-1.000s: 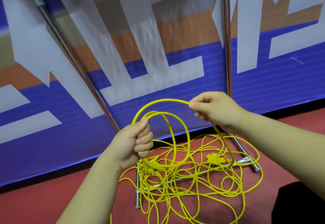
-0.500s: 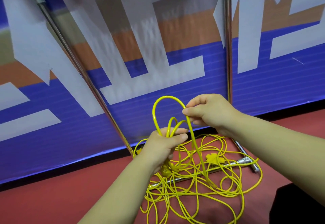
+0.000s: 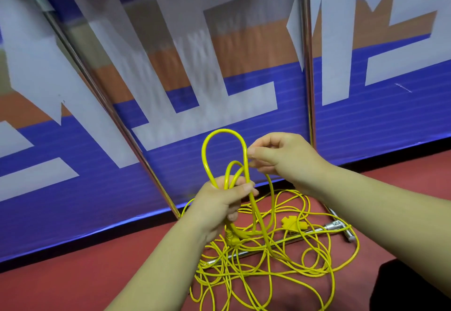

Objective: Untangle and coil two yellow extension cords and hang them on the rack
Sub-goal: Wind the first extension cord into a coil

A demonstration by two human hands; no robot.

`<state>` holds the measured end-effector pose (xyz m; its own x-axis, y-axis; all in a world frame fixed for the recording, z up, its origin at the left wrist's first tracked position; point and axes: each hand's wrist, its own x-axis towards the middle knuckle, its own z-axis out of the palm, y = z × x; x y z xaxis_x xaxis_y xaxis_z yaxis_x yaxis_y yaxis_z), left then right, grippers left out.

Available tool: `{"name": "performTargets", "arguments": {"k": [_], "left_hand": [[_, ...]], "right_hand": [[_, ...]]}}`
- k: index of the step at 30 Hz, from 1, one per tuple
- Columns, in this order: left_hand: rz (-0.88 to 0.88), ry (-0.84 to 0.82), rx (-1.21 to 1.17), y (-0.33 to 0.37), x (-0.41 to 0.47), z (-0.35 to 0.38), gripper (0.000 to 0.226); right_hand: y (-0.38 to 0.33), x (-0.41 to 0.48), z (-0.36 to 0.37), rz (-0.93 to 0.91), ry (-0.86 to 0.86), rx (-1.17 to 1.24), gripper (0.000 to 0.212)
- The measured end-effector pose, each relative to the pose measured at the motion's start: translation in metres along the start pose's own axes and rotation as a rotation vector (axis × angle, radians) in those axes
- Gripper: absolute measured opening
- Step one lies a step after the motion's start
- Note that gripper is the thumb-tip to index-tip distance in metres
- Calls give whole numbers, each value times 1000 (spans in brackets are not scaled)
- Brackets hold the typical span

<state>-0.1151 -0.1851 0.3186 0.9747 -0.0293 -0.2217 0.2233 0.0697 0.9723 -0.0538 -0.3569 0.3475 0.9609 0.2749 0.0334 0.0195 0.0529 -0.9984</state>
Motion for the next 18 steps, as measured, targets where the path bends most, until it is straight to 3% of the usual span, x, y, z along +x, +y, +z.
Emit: {"name": "performTargets", "arguments": {"k": [4, 11, 18], "left_hand": [[74, 54, -200, 20, -5, -16, 21], [191, 106, -400, 38, -11, -41, 12], [232, 129, -471, 39, -14, -46, 7]], "right_hand": [[5, -4, -5, -40, -93, -26, 5], [28, -13, 12, -36, -422, -91, 20], [42, -14, 29, -27, -495, -165, 28]]}}
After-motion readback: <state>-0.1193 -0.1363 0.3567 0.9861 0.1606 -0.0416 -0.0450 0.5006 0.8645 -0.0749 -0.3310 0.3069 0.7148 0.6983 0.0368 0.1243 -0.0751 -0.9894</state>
